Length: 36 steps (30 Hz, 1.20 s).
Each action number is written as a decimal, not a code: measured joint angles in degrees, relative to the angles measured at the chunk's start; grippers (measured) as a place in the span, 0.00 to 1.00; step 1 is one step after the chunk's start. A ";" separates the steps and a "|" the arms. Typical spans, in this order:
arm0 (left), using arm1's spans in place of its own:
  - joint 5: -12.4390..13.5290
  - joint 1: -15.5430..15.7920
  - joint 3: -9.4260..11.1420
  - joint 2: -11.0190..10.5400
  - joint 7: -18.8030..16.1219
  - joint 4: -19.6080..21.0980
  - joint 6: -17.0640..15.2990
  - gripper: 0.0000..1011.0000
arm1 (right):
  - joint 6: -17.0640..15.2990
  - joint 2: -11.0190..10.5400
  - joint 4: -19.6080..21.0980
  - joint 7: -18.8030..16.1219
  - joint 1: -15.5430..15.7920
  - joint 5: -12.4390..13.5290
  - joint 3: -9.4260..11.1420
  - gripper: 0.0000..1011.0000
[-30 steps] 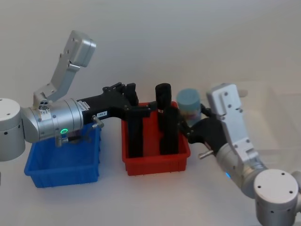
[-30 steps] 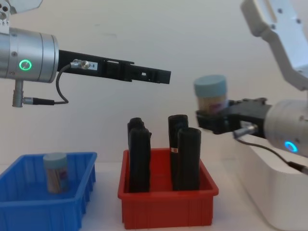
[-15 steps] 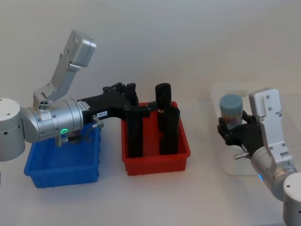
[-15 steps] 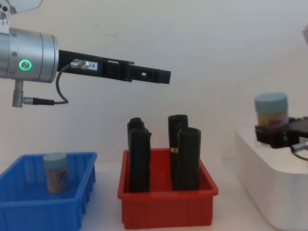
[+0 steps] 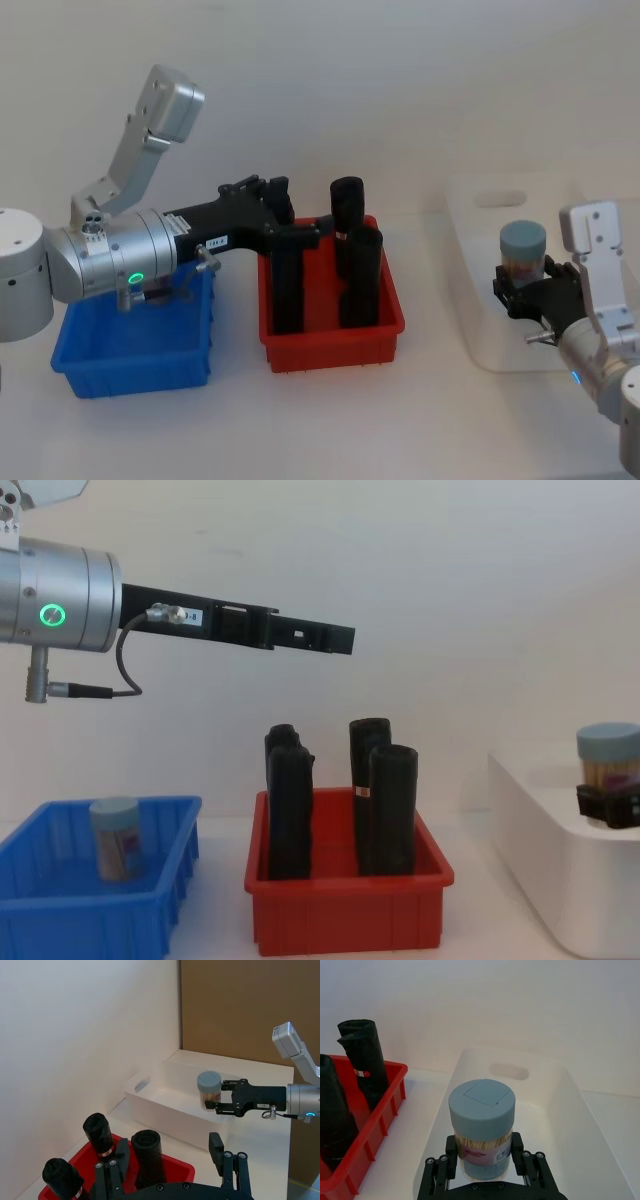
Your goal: Pick the cotton swabs from the blue box and place them into the white box.
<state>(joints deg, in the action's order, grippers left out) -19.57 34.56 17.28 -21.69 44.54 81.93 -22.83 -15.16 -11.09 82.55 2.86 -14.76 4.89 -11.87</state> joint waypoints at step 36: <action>0.00 0.00 0.00 0.00 0.00 0.00 0.00 0.99 | 8.22 -0.95 -0.11 -0.44 1.38 0.47 1.80 0.99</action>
<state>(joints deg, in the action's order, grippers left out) -19.57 34.56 17.28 -21.69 44.53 81.93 -22.83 -6.94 -12.04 82.44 2.42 -13.38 5.36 -10.06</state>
